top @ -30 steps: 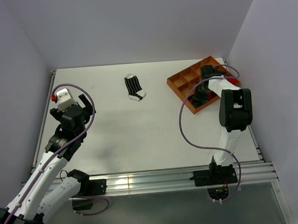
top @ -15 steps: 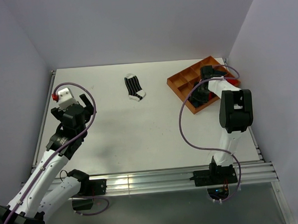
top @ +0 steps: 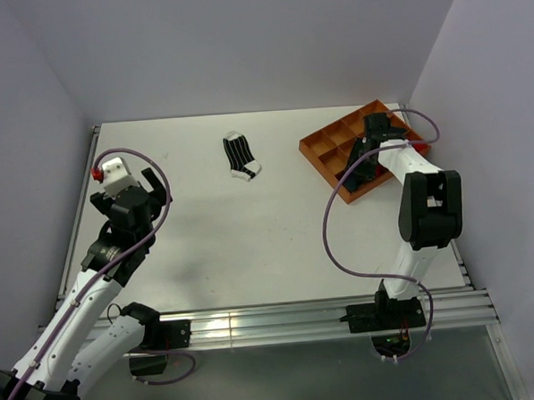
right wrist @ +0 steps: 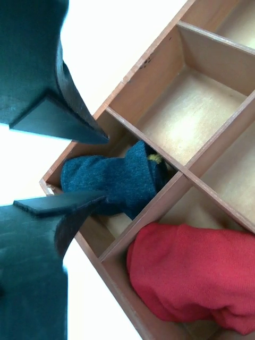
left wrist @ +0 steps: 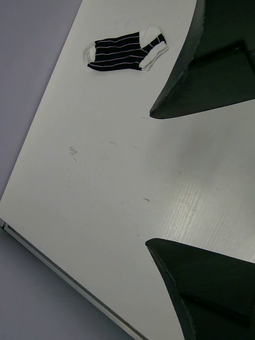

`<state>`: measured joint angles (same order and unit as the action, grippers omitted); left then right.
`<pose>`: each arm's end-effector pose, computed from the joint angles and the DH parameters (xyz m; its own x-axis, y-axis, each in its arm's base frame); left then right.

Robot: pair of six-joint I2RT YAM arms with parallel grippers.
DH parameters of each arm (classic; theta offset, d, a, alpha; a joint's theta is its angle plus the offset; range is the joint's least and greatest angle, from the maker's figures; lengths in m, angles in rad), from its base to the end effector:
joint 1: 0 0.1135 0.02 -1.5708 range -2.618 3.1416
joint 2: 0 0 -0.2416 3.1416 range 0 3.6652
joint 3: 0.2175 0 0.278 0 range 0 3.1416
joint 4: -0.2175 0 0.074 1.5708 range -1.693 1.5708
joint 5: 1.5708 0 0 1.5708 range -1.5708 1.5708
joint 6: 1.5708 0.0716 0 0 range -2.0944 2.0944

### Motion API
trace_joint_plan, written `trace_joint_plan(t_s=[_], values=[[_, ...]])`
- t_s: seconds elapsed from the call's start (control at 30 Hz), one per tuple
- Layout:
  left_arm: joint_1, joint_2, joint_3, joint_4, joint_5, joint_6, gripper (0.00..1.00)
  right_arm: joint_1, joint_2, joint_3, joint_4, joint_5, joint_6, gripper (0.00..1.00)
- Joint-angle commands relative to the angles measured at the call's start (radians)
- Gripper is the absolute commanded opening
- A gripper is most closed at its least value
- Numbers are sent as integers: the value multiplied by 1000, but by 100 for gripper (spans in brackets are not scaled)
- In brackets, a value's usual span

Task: Roll the socks
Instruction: Place the sock in the storage box.

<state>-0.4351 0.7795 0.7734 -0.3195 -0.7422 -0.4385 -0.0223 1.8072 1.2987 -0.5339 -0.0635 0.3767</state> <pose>0.2381 -0.0573 0.3011 -0.1480 -0.2763 -0.9496 -0.3677 0.9067 -0.2065 0.4162 -0.0047 0.1430 -0.8064 0.3852 -0.4486 0.3086 0.9214 0.2364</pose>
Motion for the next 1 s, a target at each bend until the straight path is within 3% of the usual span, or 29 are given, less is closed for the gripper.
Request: trace_joint_plan(t_s=[0.0, 0.27, 0.57, 0.8, 0.97], values=[[6, -8, 6, 14, 20, 12, 100, 1, -48, -19, 63, 30, 14, 42], [6, 1, 3, 17, 41, 12, 99, -1, 32, -47, 94, 53, 22, 34], [6, 61, 7, 42, 179, 35, 100, 1, -46, -61, 89, 38, 24, 33], [6, 220, 90, 62, 406, 31, 99, -1, -271, -55, 83, -45, 47, 48], [6, 412, 199, 59, 510, -8, 99, 1, -468, -163, 159, -119, 93, 69]])
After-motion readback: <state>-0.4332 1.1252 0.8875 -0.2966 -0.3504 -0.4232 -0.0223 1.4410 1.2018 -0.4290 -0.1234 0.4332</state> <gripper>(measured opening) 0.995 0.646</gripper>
